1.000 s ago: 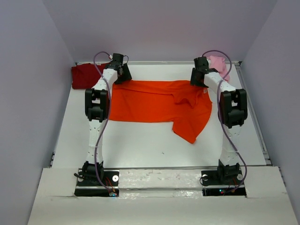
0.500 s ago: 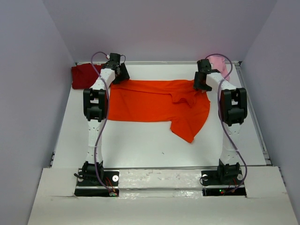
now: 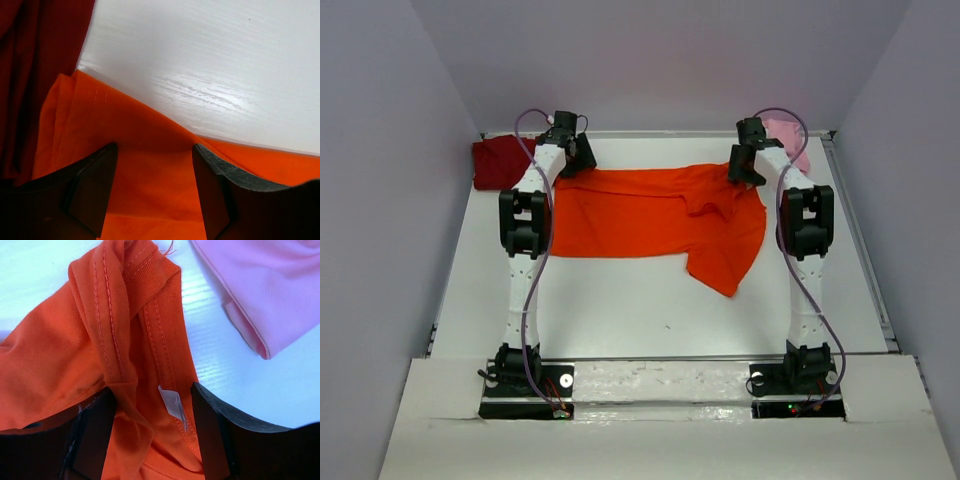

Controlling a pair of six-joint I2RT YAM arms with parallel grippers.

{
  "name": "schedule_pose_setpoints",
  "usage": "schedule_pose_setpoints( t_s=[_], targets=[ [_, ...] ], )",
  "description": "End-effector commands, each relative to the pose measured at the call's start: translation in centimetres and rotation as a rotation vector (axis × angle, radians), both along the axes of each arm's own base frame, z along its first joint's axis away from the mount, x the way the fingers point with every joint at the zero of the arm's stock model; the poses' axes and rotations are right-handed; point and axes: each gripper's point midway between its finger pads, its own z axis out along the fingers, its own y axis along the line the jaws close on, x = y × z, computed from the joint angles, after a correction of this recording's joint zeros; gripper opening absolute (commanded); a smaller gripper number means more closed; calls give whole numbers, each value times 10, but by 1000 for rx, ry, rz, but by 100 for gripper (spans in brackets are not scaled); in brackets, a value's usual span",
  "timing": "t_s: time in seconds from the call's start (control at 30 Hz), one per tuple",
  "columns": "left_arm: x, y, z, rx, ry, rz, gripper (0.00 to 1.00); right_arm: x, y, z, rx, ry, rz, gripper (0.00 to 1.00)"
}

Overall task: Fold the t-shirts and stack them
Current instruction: Fold the flattened tshirt in 1/3 of the way, then grap the side of the flattened tshirt closest away from the robot with both arms

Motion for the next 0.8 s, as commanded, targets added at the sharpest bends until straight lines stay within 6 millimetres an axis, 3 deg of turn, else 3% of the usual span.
schedule_pose_setpoints(
  t_s=[0.0,0.2,0.27,0.37,0.4,0.43,0.47,0.5,0.53,0.57,0.6,0.63,0.67,0.7,0.73,0.77],
  targets=[
    [11,0,26,-8,-57,-13,73,10,-1,1,23,-5,3,67],
    [24,4,42,12,-122,-10,73,24,-19,10,14,-38,-20,67],
    [25,4,49,12,-135,-6,72,25,-14,17,35,-45,2,67],
    [23,11,81,38,-184,29,72,25,-9,50,56,-97,39,67],
    [21,11,115,33,-243,35,72,25,-7,63,65,-122,45,67],
    [20,10,124,26,-274,42,72,22,-4,89,85,-175,56,66],
    [14,10,166,8,-352,45,72,21,0,102,107,-202,75,67],
    [11,8,177,-4,-385,44,72,14,2,130,118,-254,87,67],
    [6,8,202,-13,-427,43,72,12,4,123,125,-240,93,67],
    [0,6,214,-11,-452,36,72,4,4,155,134,-291,100,67],
    [-12,5,251,-16,-513,35,72,-2,10,167,162,-308,124,67],
    [-22,4,266,-14,-534,38,72,-8,13,178,178,-321,133,66],
    [-32,2,259,2,-524,34,72,-25,14,192,192,-333,139,66],
    [-53,-7,293,-8,-587,21,72,-35,20,196,222,-332,161,66],
    [-64,-8,278,13,-565,27,72,-50,26,180,235,-288,171,66],
    [-75,-13,279,20,-564,18,72,-65,32,199,241,-324,190,66]
  ],
)
